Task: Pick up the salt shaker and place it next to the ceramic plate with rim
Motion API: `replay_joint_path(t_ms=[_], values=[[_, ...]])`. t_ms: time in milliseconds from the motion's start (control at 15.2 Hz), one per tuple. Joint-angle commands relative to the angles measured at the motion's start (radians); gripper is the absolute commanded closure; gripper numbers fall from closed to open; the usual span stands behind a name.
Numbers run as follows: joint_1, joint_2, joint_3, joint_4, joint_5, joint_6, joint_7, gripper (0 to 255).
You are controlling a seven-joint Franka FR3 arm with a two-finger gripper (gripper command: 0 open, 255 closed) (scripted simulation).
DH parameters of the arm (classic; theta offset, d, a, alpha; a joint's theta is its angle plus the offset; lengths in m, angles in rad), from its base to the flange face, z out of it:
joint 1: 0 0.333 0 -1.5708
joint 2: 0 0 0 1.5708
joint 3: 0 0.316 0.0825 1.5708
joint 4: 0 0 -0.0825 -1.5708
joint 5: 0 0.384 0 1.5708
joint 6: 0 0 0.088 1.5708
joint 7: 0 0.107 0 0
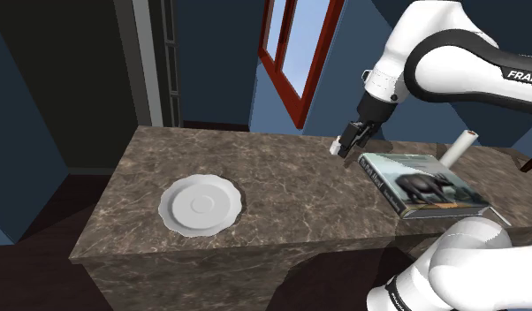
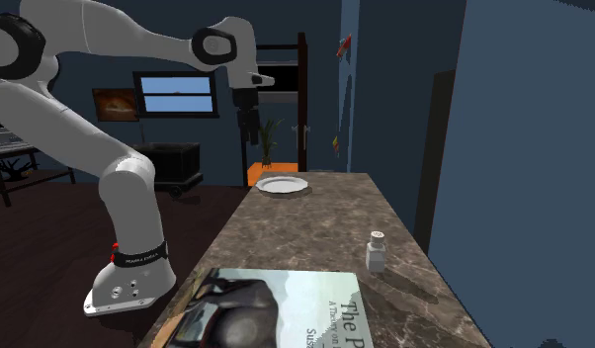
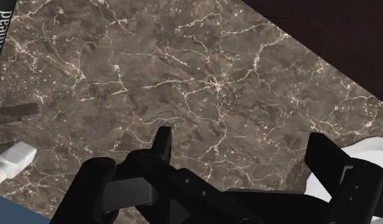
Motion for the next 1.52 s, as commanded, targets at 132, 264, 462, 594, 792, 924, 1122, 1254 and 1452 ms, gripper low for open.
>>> replay_joint_path(t_ms=[132, 264, 462, 594, 792, 924, 1122, 1254, 1452], values=[[-0.017, 0.026, -0.036, -0.013, -0.023, 0.044, -0.040, 0], [-0.035, 0.057, -0.073, -0.020, -0.045, 0.089, -0.080, 0], [-0.058, 0.113, -0.127, -0.022, -0.073, 0.157, -0.139, 0], [-0.072, 0.157, -0.164, -0.017, -0.089, 0.202, -0.178, 0], [-0.090, 0.230, -0.217, 0.002, -0.105, 0.268, -0.237, 0], [-0.100, 0.284, -0.253, 0.020, -0.110, 0.311, -0.277, 0], [-0.110, 0.371, -0.306, 0.058, -0.108, 0.370, -0.340, 0], [-0.115, 0.433, -0.340, 0.089, -0.098, 0.406, -0.384, 0], [-0.120, 0.531, -0.389, 0.146, -0.070, 0.454, -0.456, 0]])
